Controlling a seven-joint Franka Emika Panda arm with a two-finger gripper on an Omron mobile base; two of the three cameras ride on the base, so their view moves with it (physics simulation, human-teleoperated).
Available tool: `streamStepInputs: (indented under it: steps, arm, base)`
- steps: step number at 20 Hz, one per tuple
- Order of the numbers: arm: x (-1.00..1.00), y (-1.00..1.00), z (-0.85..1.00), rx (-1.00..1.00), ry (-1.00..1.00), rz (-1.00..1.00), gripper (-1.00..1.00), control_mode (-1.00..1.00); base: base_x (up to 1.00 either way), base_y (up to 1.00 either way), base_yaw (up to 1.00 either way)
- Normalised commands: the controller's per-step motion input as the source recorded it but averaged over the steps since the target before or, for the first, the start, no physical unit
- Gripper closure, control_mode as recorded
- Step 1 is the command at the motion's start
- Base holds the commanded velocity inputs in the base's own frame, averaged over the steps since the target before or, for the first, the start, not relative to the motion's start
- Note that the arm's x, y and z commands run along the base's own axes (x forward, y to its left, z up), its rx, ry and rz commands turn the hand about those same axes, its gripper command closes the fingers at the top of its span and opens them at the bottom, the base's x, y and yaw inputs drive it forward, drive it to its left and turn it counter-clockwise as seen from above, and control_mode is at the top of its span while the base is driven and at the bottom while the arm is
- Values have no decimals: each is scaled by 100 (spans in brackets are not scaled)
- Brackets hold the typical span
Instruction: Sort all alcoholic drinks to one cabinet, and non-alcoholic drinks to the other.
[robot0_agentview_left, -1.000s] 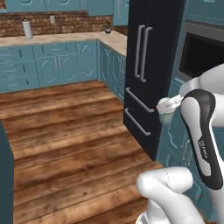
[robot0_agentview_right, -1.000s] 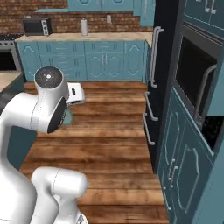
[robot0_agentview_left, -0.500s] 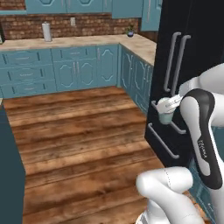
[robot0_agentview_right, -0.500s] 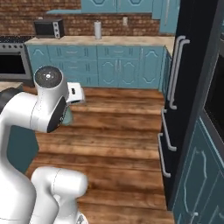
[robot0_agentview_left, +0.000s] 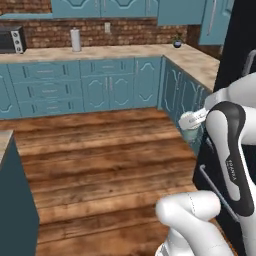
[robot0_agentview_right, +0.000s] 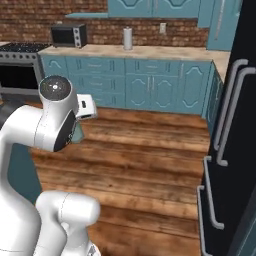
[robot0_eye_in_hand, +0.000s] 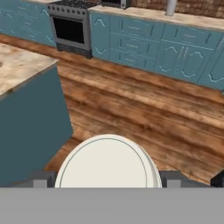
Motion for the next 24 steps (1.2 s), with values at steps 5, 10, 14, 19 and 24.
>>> streamStepInputs:
  steps: [5, 10, 14, 19, 24]
  arm:
    - [0, 0, 0, 0, 0, 0, 100, 100]
    - [0, 0, 0, 0, 0, 0, 100, 100]
    - [0, 0, 0, 0, 0, 0, 100, 100]
    - [0, 0, 0, 0, 0, 0, 100, 100]
    - [0, 0, 0, 0, 0, 0, 100, 100]
  base:
    - [100, -7, 15]
    - [100, -15, 9]
    - [100, -16, 5]
    - [100, -16, -1]
    - [100, -3, -37]
